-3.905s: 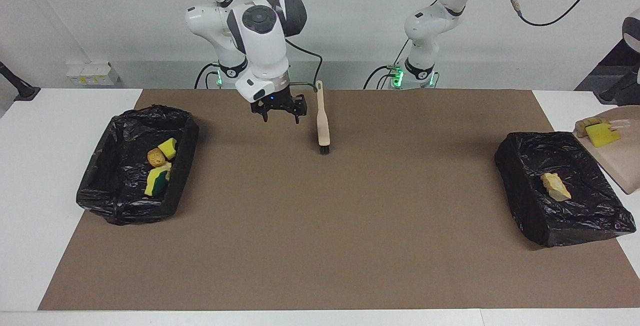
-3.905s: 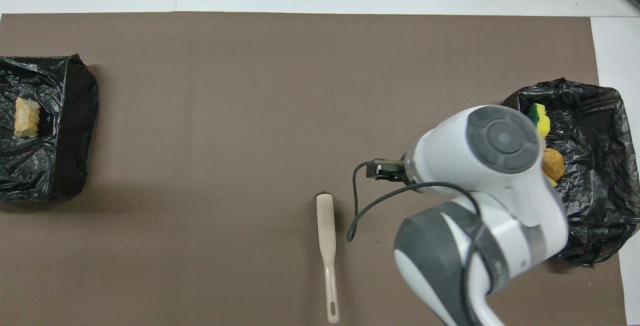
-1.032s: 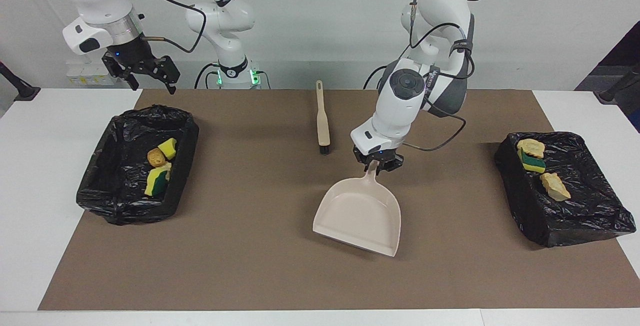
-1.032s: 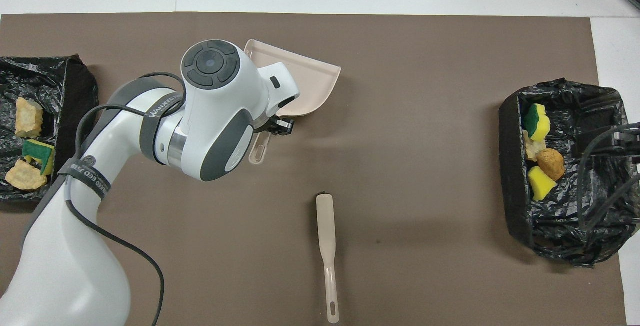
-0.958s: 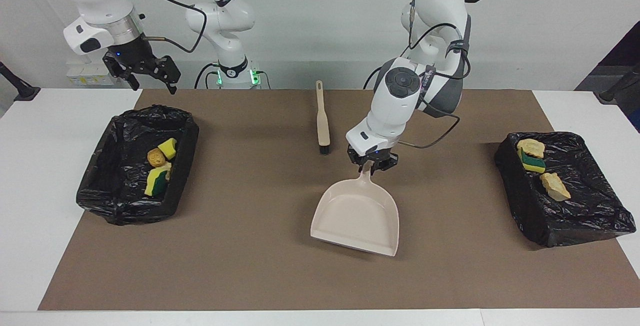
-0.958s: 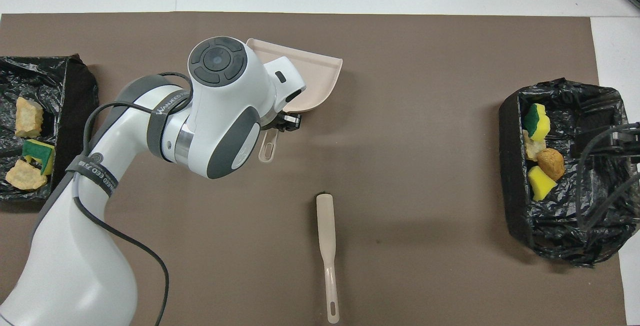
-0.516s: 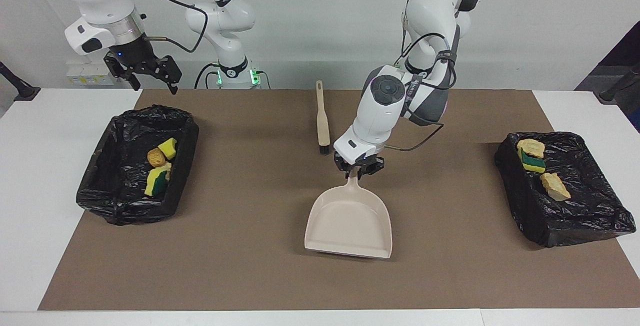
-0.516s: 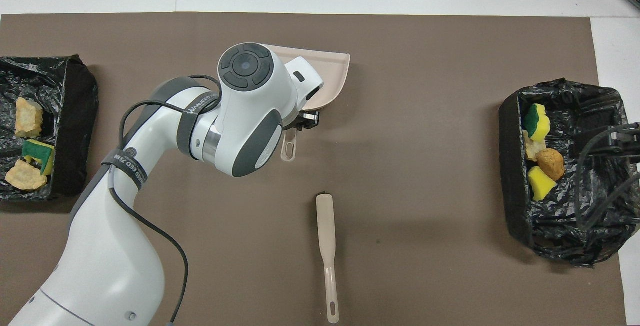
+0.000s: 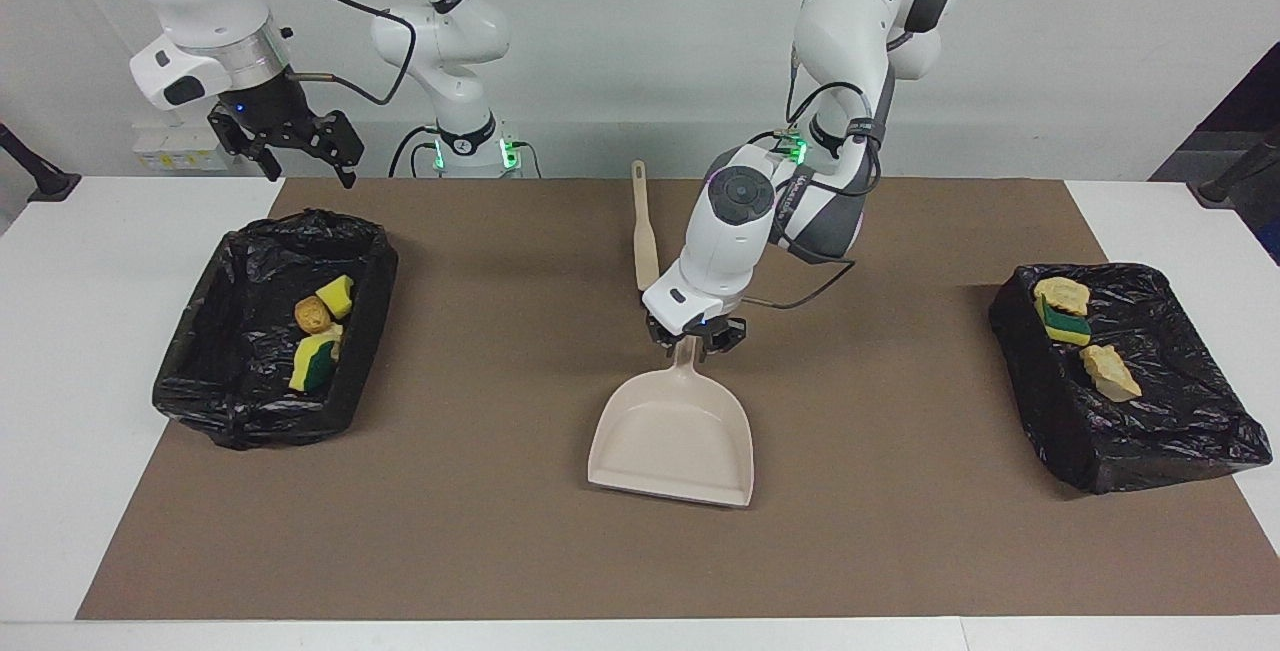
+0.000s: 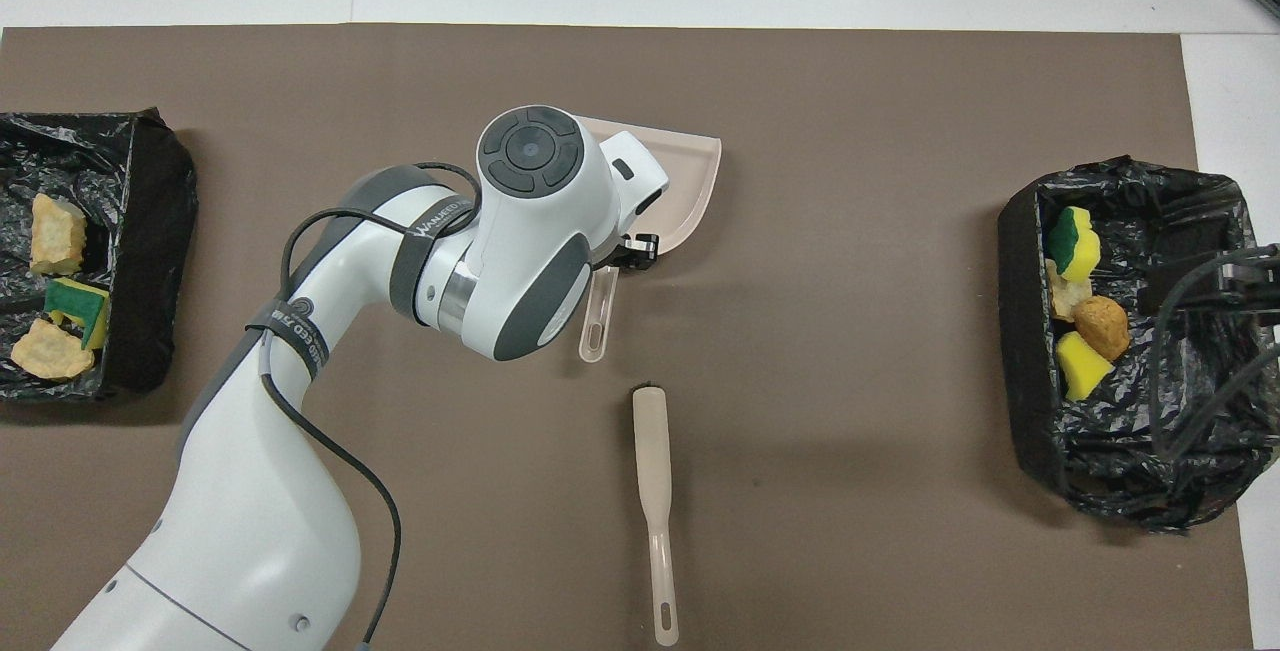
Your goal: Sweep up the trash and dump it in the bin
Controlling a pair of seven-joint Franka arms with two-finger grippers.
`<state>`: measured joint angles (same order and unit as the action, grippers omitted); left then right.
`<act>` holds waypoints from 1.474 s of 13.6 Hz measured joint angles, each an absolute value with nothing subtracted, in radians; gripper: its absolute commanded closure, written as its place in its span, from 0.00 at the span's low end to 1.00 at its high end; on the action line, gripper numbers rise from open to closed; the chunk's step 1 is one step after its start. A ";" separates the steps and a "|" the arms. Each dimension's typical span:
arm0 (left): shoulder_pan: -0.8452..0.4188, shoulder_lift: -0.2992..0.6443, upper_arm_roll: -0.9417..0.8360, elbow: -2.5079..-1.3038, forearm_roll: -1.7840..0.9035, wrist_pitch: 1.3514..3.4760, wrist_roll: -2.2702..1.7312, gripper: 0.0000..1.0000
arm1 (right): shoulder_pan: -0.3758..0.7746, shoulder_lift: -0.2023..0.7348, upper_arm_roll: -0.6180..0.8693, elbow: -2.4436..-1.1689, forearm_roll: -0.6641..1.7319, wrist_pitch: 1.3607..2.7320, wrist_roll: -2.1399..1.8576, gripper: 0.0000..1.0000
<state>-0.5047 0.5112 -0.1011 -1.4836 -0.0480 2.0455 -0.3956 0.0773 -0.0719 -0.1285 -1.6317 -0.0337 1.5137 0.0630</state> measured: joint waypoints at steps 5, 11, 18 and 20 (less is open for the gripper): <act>-0.343 0.286 -0.068 -1.629 -0.045 1.962 -0.377 0.00 | 0.077 -0.072 -0.129 -1.632 -0.034 1.514 0.063 0.00; -0.161 -0.029 -0.064 -1.849 -0.043 1.851 -0.160 0.00 | 0.077 -0.072 -0.129 -1.632 -0.033 1.514 0.063 0.00; -0.018 -0.154 -0.057 -1.802 -0.029 1.663 0.060 0.00 | 0.077 -0.072 -0.129 -1.632 -0.033 1.514 0.063 0.00; -0.009 -0.148 -0.054 -1.728 -0.019 1.614 0.068 0.00 | 0.077 -0.072 -0.129 -1.632 -0.033 1.514 0.063 0.00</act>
<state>-0.0093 -0.1479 -0.0541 -1.7285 -0.0189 1.6145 0.0679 0.0773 -0.0719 -0.1285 -1.6317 -0.0329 1.5137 0.0630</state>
